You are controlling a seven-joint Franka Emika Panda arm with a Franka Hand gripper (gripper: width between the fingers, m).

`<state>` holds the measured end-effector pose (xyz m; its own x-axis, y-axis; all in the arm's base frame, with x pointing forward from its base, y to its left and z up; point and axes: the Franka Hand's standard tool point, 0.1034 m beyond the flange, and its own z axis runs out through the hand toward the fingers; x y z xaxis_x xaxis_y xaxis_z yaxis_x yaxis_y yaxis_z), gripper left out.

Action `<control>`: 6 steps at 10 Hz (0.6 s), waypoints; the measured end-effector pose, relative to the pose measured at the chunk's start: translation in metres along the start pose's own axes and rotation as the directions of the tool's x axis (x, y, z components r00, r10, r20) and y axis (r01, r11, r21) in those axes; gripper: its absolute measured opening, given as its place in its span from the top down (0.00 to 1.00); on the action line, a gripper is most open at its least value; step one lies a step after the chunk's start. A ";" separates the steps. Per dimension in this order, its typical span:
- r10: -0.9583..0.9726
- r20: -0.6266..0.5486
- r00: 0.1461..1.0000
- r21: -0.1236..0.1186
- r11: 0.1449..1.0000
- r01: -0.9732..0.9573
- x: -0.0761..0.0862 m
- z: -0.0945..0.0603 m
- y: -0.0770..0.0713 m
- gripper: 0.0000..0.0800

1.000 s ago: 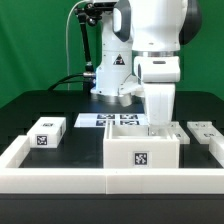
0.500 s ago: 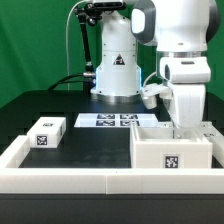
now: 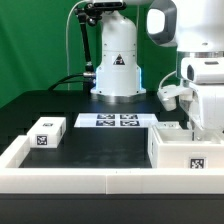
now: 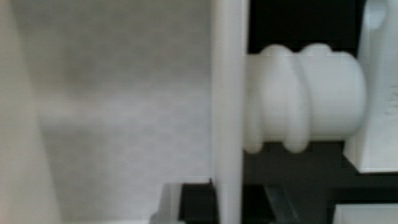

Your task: Assemble cabinet

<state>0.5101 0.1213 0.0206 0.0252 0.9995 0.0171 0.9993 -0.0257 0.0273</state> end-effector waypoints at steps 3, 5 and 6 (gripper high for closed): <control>0.003 0.000 1.000 0.001 1.000 -0.003 -0.002 0.000 0.000 0.95; 0.004 0.000 1.000 0.001 1.000 -0.004 -0.002 0.000 0.000 0.68; 0.004 0.001 1.000 0.001 1.000 -0.004 -0.002 0.001 0.000 0.68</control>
Offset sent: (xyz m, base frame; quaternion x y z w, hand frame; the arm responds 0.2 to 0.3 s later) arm 0.0000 0.0000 0.0000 0.0000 0.0000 0.0000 1.0000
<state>0.5097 0.1190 0.0200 0.0290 0.9994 0.0167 0.9992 -0.0294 0.0257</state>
